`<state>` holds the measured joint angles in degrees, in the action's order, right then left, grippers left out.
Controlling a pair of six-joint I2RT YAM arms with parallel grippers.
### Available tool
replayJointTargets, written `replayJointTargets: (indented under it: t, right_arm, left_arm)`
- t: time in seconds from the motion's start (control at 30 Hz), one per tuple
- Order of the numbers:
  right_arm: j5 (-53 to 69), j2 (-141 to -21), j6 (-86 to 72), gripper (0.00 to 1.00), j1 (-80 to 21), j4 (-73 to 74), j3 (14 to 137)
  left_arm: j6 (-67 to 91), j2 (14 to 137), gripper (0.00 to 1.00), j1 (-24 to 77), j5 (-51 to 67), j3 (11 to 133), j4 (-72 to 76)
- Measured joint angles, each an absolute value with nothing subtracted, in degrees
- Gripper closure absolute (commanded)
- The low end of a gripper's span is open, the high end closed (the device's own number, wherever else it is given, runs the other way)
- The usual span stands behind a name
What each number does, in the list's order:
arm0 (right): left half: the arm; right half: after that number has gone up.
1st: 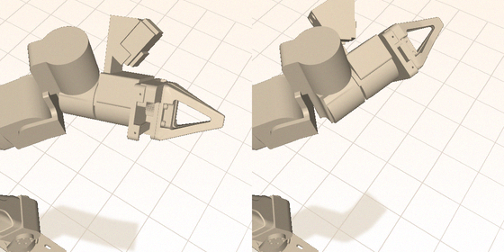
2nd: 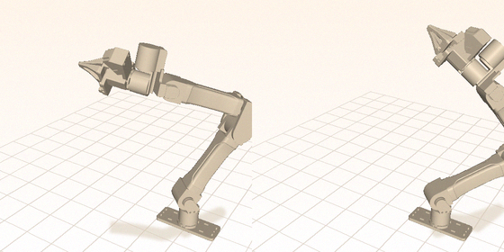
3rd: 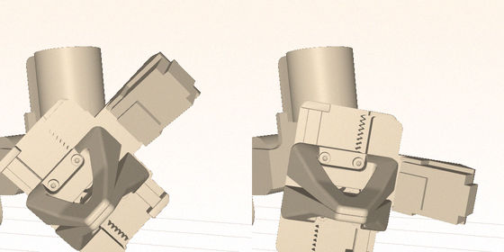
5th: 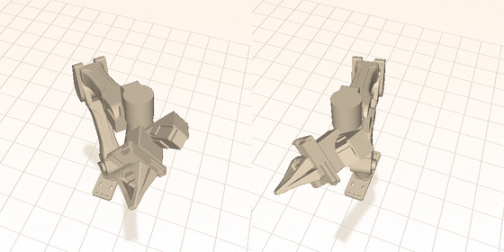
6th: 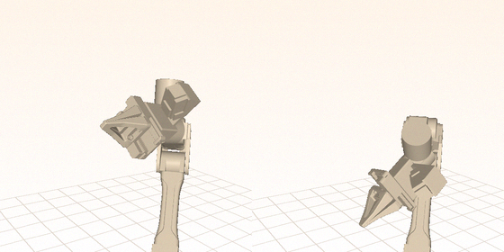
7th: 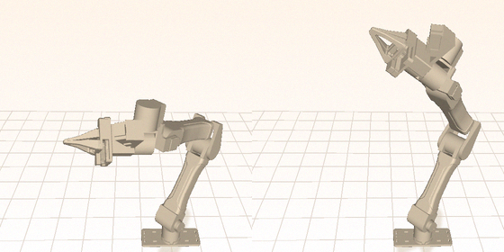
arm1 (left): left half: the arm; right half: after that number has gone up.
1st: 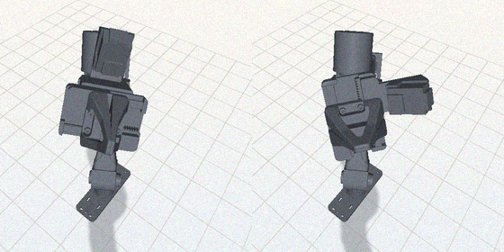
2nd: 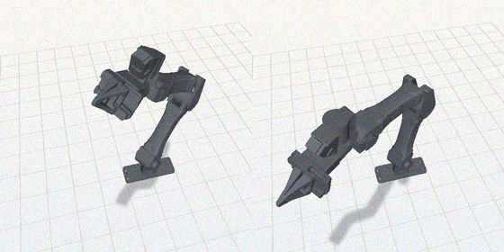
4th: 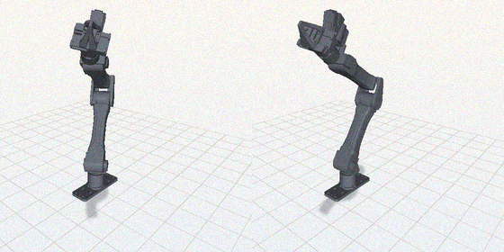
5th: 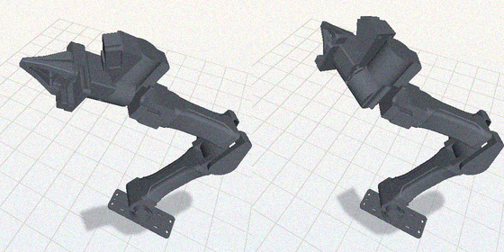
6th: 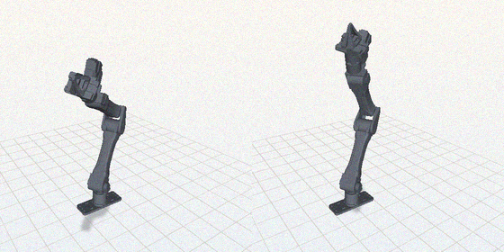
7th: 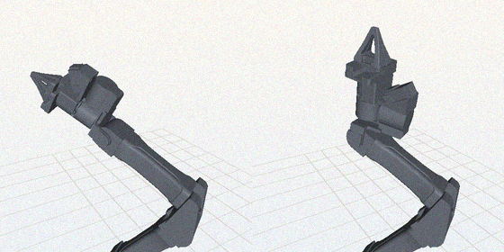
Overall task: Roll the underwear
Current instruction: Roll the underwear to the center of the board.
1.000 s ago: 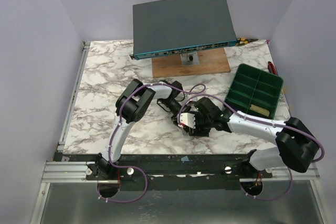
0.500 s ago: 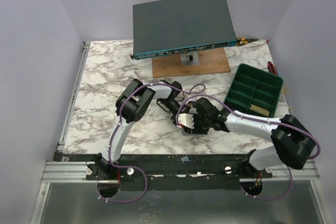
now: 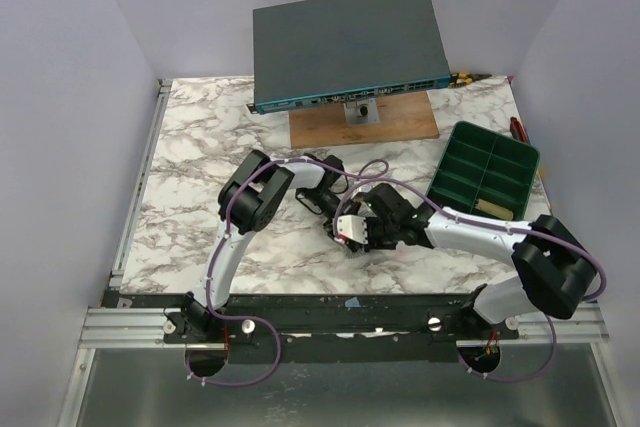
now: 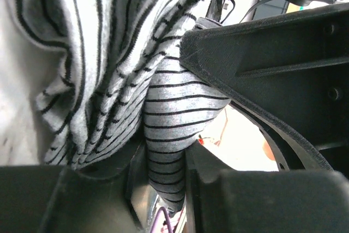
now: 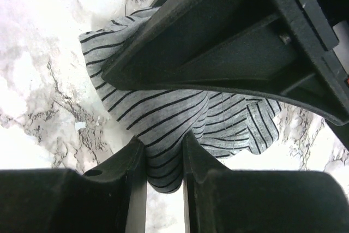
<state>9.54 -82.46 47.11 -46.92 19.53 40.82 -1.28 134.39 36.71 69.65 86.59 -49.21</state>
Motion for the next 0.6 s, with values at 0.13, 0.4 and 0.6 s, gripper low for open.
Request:
replayJointTargets:
  t: [0.13, 0.4, 0.6]
  right_arm:
    - [10.87, -83.48, 47.00, 0.92, -46.92, 19.57, 41.71]
    - [13.02, -84.27, 46.52, 0.93, -46.89, 18.46, 42.06]
    - [13.37, -84.34, 46.17, 0.93, -46.87, 18.26, 42.06]
  left_arm:
    - [-1.13, 132.73, 0.50, 35.88, 69.30, 84.42, -47.75]
    - [0.91, 127.87, 0.34, 34.28, 67.09, 80.64, -45.39]
    - [1.98, 125.60, 0.28, 31.90, 65.34, 79.11, -44.77]
